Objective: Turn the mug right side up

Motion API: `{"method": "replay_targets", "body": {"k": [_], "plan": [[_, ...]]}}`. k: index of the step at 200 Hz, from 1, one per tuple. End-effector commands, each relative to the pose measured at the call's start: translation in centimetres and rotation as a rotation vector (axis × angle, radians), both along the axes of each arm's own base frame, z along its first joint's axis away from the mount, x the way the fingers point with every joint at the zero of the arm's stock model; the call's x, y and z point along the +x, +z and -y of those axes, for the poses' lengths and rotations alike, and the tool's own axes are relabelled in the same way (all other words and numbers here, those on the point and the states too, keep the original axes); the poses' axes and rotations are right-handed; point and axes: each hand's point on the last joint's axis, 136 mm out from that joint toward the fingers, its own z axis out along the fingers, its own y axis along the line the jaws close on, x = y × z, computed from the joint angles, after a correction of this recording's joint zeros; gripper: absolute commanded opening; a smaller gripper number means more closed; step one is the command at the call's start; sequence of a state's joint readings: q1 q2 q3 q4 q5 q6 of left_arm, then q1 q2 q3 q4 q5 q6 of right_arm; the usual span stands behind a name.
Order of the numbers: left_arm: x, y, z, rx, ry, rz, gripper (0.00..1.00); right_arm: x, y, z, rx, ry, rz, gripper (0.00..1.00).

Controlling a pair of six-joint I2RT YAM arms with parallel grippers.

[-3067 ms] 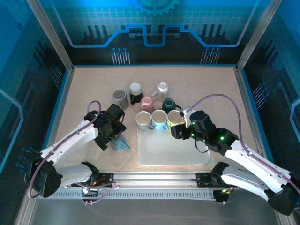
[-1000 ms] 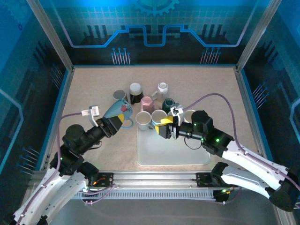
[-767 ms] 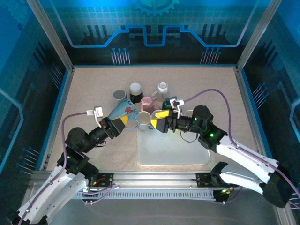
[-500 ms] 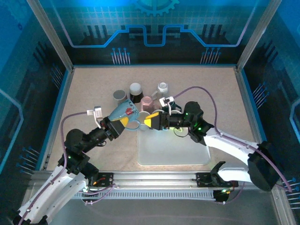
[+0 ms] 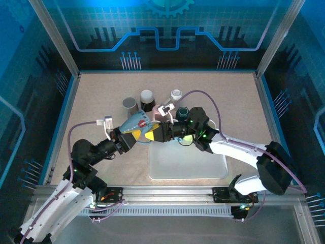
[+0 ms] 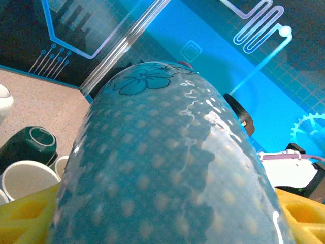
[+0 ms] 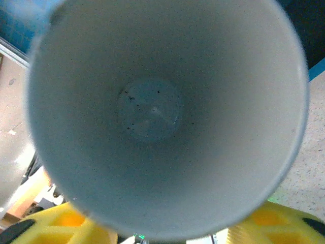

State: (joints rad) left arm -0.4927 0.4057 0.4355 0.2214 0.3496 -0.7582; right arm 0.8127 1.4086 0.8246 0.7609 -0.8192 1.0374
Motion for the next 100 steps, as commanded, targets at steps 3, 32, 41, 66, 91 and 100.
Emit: {"method": "replay_targets", "body": {"k": [3,32,41,66,91,100], "plan": [[-0.8,2.4,-0.3,-0.004,-0.003,0.106,0.49,-0.9,1.1,-0.8,0.027,0.038,0.033,0.38],[-0.8,1.9,-0.2,0.021,-0.005,0.1,0.54,-0.3,1.0,-0.3,0.014,-0.013,0.046,0.07],[-0.7,1.5,-0.2,0.03,0.0,0.091,0.6,-0.1,1.1,0.0,0.009,-0.031,0.055,0.01],[-0.6,0.6,-0.5,0.05,0.022,0.059,0.96,0.7,1.1,1.4,-0.025,-0.12,0.089,0.0],[0.1,-0.5,-1.9,0.076,0.115,-0.011,0.99,0.9,-0.6,3.2,-0.181,-0.227,0.183,0.0],[0.5,-1.1,-2.8,0.1,0.173,-0.05,0.99,1.0,-1.6,4.1,-0.27,-0.273,0.241,0.0]]}}
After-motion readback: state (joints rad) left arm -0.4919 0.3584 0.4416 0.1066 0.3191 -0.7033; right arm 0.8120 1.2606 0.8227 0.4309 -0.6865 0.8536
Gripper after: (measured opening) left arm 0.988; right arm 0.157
